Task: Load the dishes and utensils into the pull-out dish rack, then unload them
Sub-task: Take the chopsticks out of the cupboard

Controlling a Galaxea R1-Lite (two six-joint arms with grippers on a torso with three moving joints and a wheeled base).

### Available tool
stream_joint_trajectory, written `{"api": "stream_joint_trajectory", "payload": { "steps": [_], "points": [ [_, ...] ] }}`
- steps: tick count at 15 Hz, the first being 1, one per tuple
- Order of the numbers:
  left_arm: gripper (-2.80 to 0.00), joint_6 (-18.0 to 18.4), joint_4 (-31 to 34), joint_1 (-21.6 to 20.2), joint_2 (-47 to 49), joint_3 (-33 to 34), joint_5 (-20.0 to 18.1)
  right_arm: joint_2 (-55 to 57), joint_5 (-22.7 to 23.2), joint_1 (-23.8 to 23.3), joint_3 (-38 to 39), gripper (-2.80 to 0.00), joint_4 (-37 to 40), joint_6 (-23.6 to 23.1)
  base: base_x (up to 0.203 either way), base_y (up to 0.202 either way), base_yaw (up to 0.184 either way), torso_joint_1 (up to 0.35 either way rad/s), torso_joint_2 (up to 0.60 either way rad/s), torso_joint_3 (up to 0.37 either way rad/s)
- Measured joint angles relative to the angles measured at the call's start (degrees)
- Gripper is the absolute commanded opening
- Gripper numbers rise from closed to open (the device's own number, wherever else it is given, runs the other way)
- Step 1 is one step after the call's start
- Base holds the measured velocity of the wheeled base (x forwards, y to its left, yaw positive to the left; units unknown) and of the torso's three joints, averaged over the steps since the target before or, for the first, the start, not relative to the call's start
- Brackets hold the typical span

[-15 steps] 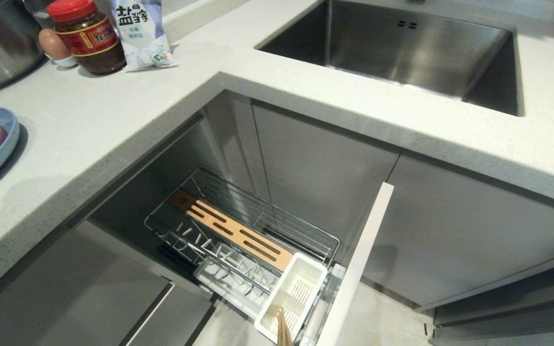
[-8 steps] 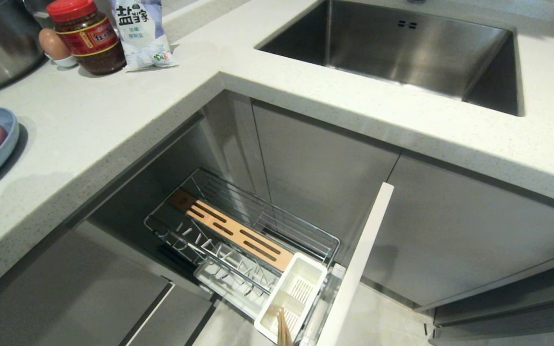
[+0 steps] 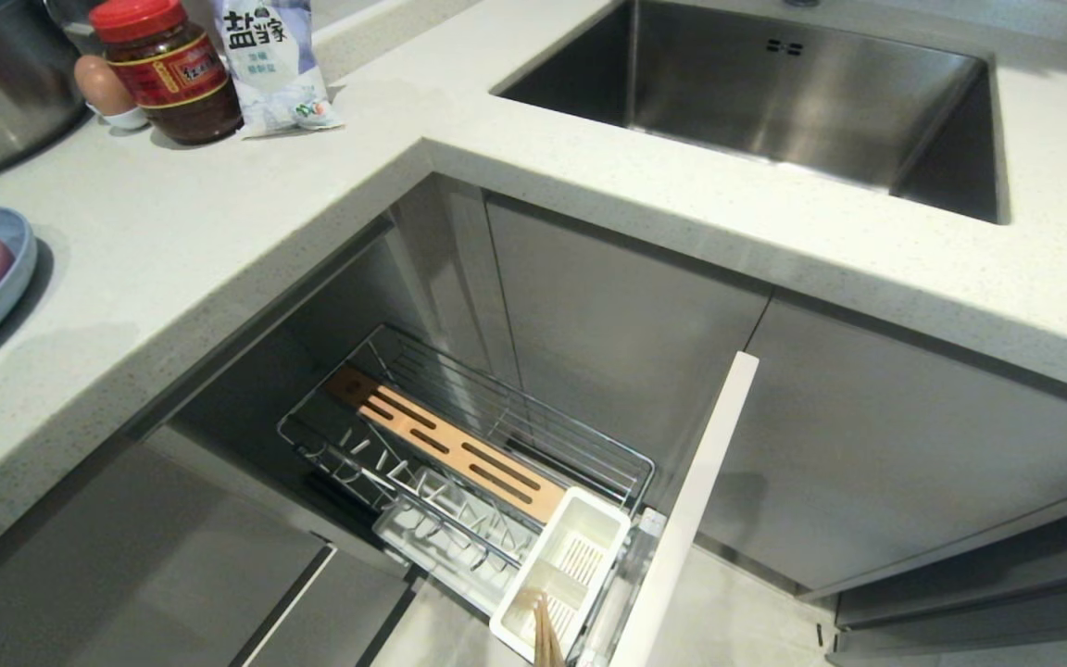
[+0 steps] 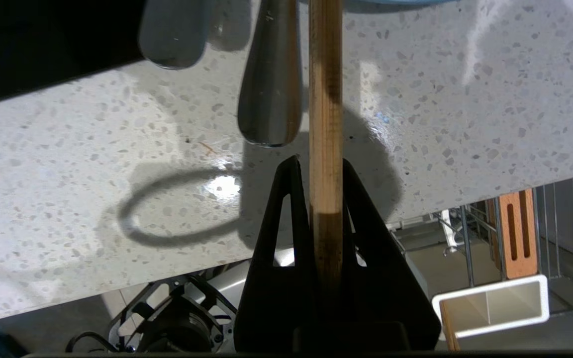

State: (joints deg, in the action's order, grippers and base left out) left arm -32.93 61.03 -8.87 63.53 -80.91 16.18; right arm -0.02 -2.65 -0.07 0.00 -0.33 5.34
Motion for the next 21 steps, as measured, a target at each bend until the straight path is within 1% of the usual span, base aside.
{"api": "stream_joint_trajectory", "payload": {
  "steps": [2,5,10,21],
  "points": [
    [-2.80,0.0,-0.1,-0.4,0.5,-0.1,-1.2,0.0,0.0,0.0,0.0,-2.80,0.0,0.0,0.000,0.000,0.000,0.000,0.00,0.000],
    [-2.80,0.1,-2.1,-1.2,1.3,-0.1,-1.5,0.0,0.0,0.0,0.0,-2.80,0.0,0.0,0.000,0.000,0.000,0.000,0.00,0.000],
    [-2.80,0.2,-3.7,-2.2,2.7,-0.2,-2.5,0.0,0.0,0.0,0.0,-2.80,0.0,0.0,0.000,0.000,0.000,0.000,0.00,0.000],
    [-2.80,0.3,-6.7,-5.4,5.6,-0.3,-3.4,0.0,0.0,0.0,0.0,-2.80,0.0,0.0,0.000,0.000,0.000,0.000,0.00,0.000]
  ]
}}
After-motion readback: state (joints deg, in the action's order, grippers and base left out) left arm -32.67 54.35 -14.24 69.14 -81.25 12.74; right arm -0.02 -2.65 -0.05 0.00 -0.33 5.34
